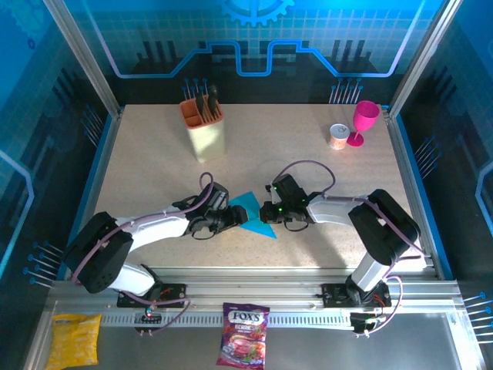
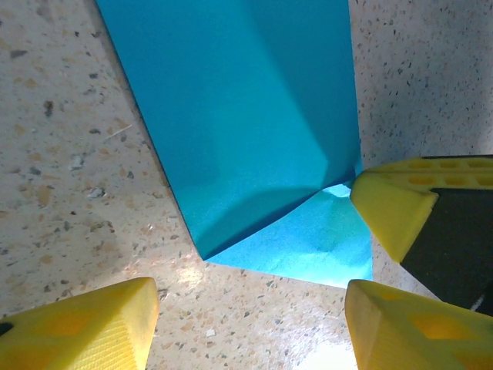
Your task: Fold a paper plane with a square sheet of paper (pick it up from the middle)
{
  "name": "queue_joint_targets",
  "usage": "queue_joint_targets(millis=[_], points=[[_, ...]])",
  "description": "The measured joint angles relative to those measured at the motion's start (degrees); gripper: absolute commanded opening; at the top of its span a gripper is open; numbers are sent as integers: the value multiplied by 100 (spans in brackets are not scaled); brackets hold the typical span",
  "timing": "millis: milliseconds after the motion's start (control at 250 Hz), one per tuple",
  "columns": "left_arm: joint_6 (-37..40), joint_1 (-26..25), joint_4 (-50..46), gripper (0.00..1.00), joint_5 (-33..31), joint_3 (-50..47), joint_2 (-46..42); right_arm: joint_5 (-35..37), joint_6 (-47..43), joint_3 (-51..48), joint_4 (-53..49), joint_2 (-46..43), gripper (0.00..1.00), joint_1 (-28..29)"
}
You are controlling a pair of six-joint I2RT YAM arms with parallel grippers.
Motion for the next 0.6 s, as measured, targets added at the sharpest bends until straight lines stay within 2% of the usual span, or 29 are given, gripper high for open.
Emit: queue_joint_targets(millis=[200,599], points=[[-192,-15,197,51,87,0,52,-76,24,-111,234,120,0,-103],[-496,-188,216,46,-94,0,236,-212,129,-219,647,216,0,-105]])
